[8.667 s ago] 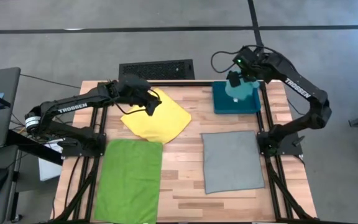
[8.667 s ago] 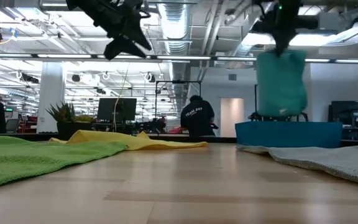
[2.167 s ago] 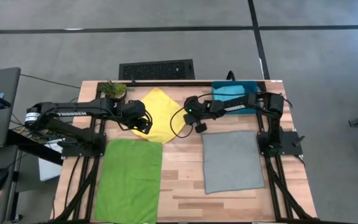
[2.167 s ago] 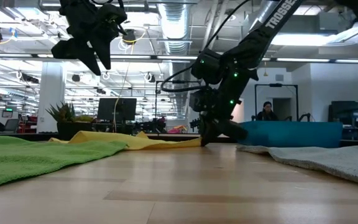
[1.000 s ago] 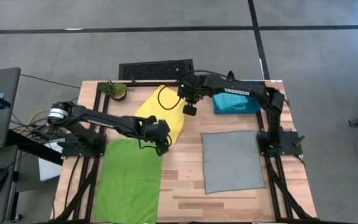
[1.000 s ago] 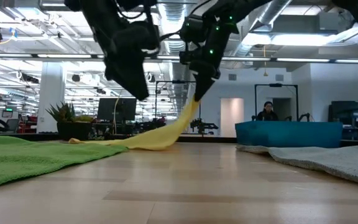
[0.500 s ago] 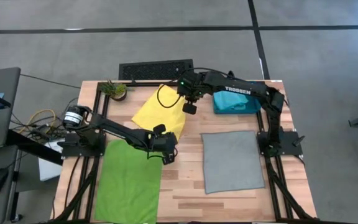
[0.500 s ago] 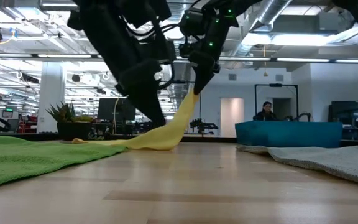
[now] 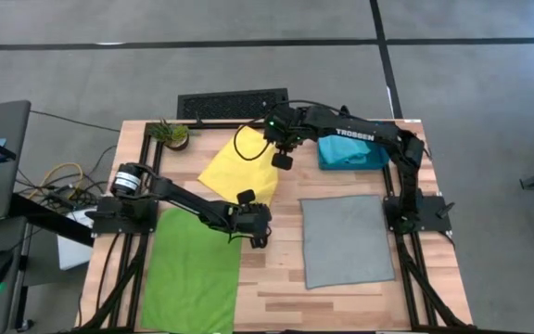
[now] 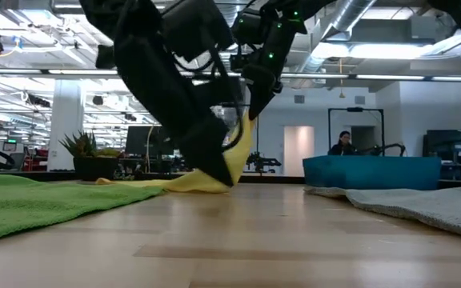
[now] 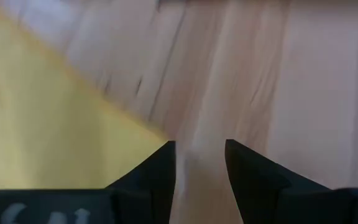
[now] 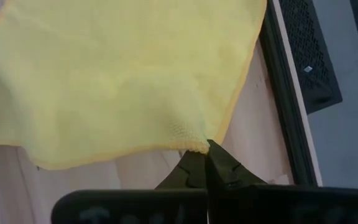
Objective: Fold microfiber towels
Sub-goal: Fold the yellow microfiber cloth
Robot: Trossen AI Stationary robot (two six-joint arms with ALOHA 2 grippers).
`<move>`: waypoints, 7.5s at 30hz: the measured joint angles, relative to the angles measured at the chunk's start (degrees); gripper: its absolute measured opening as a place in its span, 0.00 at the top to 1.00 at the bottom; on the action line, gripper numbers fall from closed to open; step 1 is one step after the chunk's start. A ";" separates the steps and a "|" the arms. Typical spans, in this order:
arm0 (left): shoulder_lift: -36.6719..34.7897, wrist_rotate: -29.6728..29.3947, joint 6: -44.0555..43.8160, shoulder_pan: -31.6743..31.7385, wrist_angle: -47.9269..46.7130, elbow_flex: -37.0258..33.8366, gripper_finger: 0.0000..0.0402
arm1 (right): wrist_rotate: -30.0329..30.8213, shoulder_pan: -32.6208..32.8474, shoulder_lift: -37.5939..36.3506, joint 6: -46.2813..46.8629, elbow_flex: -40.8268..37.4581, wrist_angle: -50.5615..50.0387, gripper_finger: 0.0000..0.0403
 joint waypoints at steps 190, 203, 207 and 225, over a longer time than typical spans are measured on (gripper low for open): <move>-25.30 4.00 -24.76 29.29 -23.56 -16.82 0.88 | -1.88 -3.74 8.07 2.95 -6.21 7.37 0.80; -25.30 2.73 -22.79 29.29 -24.34 -16.38 0.60 | -0.11 -3.37 8.07 1.57 -6.05 8.00 0.49; -26.20 2.59 -21.63 29.03 -25.74 -14.18 0.58 | -0.17 -3.38 6.99 0.18 -5.53 7.52 0.45; -38.23 2.54 -22.61 11.40 -43.65 -10.26 0.58 | -4.29 8.97 1.32 -25.57 -11.18 6.02 0.47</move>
